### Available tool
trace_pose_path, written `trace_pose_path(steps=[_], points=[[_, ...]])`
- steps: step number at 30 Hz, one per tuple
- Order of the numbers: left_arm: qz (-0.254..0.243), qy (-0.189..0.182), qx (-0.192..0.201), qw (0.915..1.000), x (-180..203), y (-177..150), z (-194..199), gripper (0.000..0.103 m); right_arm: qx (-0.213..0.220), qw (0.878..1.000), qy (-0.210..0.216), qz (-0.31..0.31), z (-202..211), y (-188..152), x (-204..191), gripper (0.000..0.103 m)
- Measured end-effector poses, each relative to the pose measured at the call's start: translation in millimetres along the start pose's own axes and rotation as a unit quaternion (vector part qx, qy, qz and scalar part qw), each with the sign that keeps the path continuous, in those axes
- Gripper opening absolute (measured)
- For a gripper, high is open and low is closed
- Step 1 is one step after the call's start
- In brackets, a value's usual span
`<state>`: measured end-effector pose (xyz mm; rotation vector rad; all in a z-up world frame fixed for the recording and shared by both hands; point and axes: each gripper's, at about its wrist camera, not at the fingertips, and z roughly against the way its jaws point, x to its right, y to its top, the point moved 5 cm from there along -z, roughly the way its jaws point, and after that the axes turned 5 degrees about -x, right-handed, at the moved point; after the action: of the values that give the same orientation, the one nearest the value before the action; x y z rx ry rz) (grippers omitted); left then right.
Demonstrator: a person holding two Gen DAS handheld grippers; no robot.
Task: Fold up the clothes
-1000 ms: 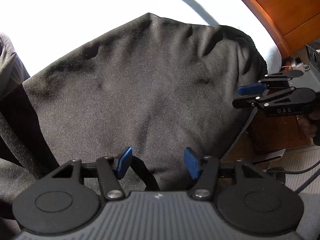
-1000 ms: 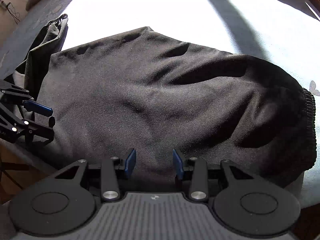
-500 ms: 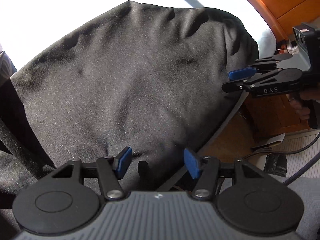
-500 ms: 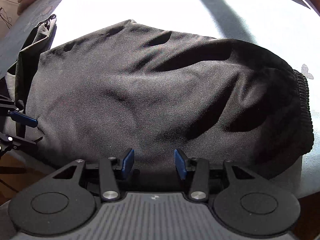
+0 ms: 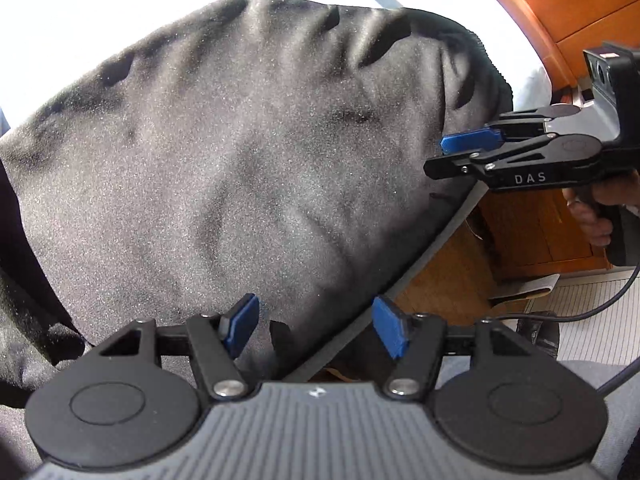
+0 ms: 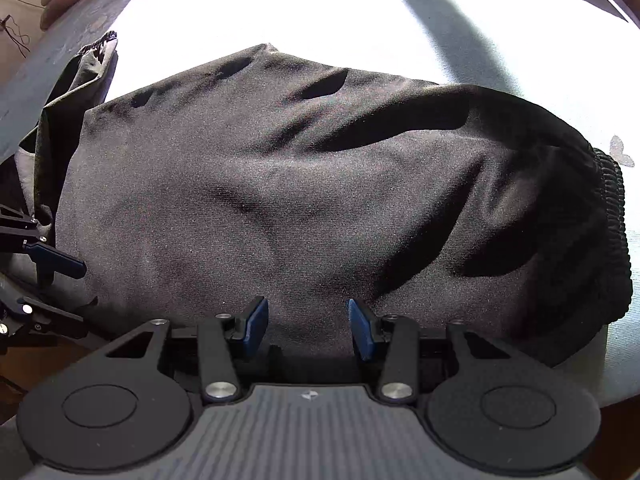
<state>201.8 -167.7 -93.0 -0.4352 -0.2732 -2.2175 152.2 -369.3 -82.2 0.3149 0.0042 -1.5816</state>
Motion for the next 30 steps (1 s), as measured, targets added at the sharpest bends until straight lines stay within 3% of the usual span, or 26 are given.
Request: trace_pose_path(steps=[7, 9, 13, 19, 22, 24, 26, 30], points=[[0.015, -0.022, -0.039, 0.9989, 8, -29, -14, 0.062, 0.007, 0.997, 0.043, 0.061, 3, 7, -25, 0.049], [0.024, -0.02, -0.032, 0.999, 5, -31, -6, 0.062, 0.001, 0.995, 0.058, 0.082, 2, 7, -34, 0.048], [0.032, 0.008, -0.003, 0.9994, -10, -25, 5, 0.064, 0.001, 0.991, 0.078, 0.105, -1, 14, -54, 0.048], [0.056, 0.039, -0.01, 0.9976, -23, -35, 2, 0.062, -0.012, 0.99, 0.075, 0.116, -12, 28, -76, 0.048], [0.049, 0.082, 0.034, 0.9948, -23, -28, 26, 0.062, -0.017, 0.991, 0.075, 0.111, -18, 30, -79, 0.048], [0.058, 0.135, 0.077, 0.9862, -32, -14, 49, 0.062, -0.022, 0.991, 0.076, 0.109, -19, 29, -80, 0.048], [0.073, 0.205, 0.11, 0.9697, -47, 5, 68, 0.055, -0.022, 0.991, 0.074, 0.111, -20, 29, -82, 0.048], [0.076, 0.36, 0.155, 0.9169, -77, 38, 95, 0.053, -0.019, 0.991, 0.073, 0.109, -18, 32, -84, 0.048]])
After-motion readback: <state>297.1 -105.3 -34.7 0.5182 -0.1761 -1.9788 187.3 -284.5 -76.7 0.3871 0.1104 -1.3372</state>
